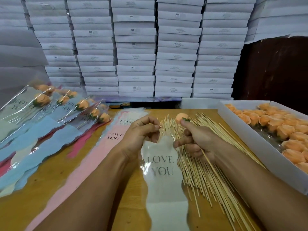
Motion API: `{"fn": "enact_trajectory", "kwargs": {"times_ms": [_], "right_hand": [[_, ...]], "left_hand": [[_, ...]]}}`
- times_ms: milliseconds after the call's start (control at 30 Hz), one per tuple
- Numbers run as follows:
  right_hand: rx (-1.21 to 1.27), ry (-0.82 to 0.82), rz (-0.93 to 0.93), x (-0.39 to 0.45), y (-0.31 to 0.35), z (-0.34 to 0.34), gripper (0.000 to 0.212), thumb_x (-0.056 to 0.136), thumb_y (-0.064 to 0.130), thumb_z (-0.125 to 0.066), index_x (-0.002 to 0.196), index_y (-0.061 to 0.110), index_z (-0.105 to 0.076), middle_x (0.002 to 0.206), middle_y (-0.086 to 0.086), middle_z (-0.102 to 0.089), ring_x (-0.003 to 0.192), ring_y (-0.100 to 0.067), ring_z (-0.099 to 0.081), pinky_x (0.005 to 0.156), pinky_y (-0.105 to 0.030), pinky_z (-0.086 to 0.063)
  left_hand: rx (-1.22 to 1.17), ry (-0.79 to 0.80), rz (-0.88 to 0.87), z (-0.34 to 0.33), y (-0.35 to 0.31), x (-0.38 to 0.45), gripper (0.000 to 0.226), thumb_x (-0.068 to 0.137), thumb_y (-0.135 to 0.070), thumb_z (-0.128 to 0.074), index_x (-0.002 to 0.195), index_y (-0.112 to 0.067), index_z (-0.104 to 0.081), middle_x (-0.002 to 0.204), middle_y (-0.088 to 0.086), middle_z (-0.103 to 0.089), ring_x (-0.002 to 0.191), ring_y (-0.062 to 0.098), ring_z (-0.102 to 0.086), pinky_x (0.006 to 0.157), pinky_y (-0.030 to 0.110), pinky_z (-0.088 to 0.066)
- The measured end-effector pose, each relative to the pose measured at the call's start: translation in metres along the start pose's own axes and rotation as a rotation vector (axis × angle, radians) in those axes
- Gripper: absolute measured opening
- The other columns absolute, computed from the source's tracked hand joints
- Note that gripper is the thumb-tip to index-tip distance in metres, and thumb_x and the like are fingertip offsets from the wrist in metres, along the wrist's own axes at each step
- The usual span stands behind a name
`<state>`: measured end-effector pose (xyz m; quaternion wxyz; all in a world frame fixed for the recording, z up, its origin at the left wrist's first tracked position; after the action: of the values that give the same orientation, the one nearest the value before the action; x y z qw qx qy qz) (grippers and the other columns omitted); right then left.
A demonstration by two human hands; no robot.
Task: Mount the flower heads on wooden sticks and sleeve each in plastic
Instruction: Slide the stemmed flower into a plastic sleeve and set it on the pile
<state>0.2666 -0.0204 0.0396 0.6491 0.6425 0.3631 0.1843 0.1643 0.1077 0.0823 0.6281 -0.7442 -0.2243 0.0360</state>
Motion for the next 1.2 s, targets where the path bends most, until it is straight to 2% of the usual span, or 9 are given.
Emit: {"fn": "enact_trajectory", "kwargs": {"times_ms": [67, 200, 333, 467, 633, 733, 833, 1067, 1200], "right_hand": [[0.066, -0.009, -0.02, 0.002, -0.001, 0.004, 0.034, 0.104, 0.037, -0.045, 0.076, 0.017, -0.045, 0.072, -0.021, -0.071, 0.028, -0.01, -0.029, 0.028, -0.016, -0.02], [0.103, 0.001, -0.025, 0.003, 0.001, 0.007, 0.024, 0.093, 0.018, -0.036, 0.071, 0.016, -0.047, 0.054, -0.008, -0.053, 0.029, -0.008, -0.027, 0.028, -0.014, -0.018], [0.015, -0.013, -0.037, 0.007, -0.003, 0.011, 0.024, 0.103, 0.02, -0.038, 0.101, 0.008, -0.059, 0.057, -0.006, -0.059, 0.033, -0.008, -0.035, 0.027, -0.018, -0.023], [0.012, -0.028, -0.053, 0.024, -0.002, 0.014, 0.028, 0.106, 0.021, -0.039, 0.117, 0.013, -0.064, 0.056, 0.0, -0.056, 0.034, -0.004, -0.034, 0.026, -0.017, -0.022], [0.052, -0.06, -0.07, 0.05, 0.033, 0.023, 0.034, 0.102, 0.013, -0.034, 0.111, -0.002, -0.063, 0.056, 0.0, -0.055, 0.034, -0.003, -0.035, 0.027, -0.017, -0.022], [0.029, -0.135, -0.014, 0.065, 0.054, 0.029, 0.031, 0.098, 0.001, -0.032, 0.115, 0.0, -0.058, 0.053, 0.0, -0.055, 0.036, -0.003, -0.037, 0.03, -0.016, -0.019], [0.044, -0.188, 0.034, 0.077, 0.067, 0.031, 0.024, 0.096, -0.005, -0.036, 0.105, 0.007, -0.055, 0.055, -0.002, -0.056, 0.035, -0.003, -0.039, 0.03, -0.016, -0.019], [0.02, -0.373, 0.083, 0.094, 0.085, 0.054, 0.026, 0.101, -0.002, -0.038, 0.113, 0.006, -0.06, 0.073, -0.007, -0.063, 0.036, -0.005, -0.045, 0.032, -0.017, -0.026], [0.035, -0.335, 0.079, 0.093, 0.082, 0.044, 0.019, 0.102, -0.001, -0.042, 0.109, 0.005, -0.059, 0.074, -0.008, -0.063, 0.037, -0.005, -0.047, 0.031, -0.017, -0.027]], "left_hand": [[-0.029, 0.105, 0.056, -0.012, 0.004, -0.003, 0.01, 0.079, 0.004, -0.062, 0.079, -0.006, -0.06, 0.063, 0.011, -0.048, 0.052, 0.02, -0.044, 0.052, 0.028, -0.036], [-0.079, 0.353, 0.154, -0.037, 0.013, -0.013, 0.007, 0.079, 0.003, -0.057, 0.08, -0.003, -0.06, 0.061, 0.009, -0.047, 0.053, 0.019, -0.045, 0.057, 0.031, -0.035], [-0.127, 0.53, 0.227, -0.053, 0.019, -0.025, 0.01, 0.077, -0.002, -0.068, 0.084, -0.009, -0.064, 0.06, 0.009, -0.051, 0.055, 0.018, -0.049, 0.056, 0.026, -0.042], [-0.012, 0.515, 0.221, -0.05, 0.026, -0.025, 0.011, 0.078, -0.006, -0.067, 0.079, -0.017, -0.067, 0.071, 0.008, -0.059, 0.064, 0.02, -0.059, 0.062, 0.026, -0.051], [-0.094, 0.637, 0.321, -0.061, 0.034, -0.033, 0.027, 0.069, -0.019, -0.087, 0.085, -0.013, -0.066, 0.071, 0.01, -0.06, 0.065, 0.022, -0.057, 0.066, 0.032, -0.048], [-0.099, 0.661, 0.302, -0.062, 0.031, -0.034, 0.023, 0.072, -0.019, -0.085, 0.086, -0.015, -0.068, 0.073, 0.005, -0.062, 0.066, 0.017, -0.061, 0.066, 0.027, -0.052], [-0.11, 0.678, 0.297, -0.063, 0.029, -0.035, 0.015, 0.076, -0.012, -0.079, 0.087, -0.015, -0.069, 0.073, 0.003, -0.065, 0.066, 0.014, -0.064, 0.065, 0.023, -0.053], [-0.072, 0.68, 0.291, -0.063, 0.03, -0.035, 0.026, 0.07, -0.021, -0.087, 0.086, -0.014, -0.068, 0.076, 0.008, -0.062, 0.065, 0.016, -0.063, 0.066, 0.025, -0.052], [-0.074, 0.666, 0.309, -0.061, 0.032, -0.034, 0.028, 0.069, -0.023, -0.088, 0.086, -0.014, -0.068, 0.077, 0.01, -0.059, 0.067, 0.018, -0.06, 0.066, 0.027, -0.049]]}}
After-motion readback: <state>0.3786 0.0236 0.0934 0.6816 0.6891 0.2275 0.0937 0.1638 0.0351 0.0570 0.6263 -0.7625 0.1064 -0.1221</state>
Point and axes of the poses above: each hand's wrist, its own x-axis towards the middle knuckle, its own z-axis out of the back of the hand, y = z × x, the point moved 10 cm from there along x, towards the middle knuckle
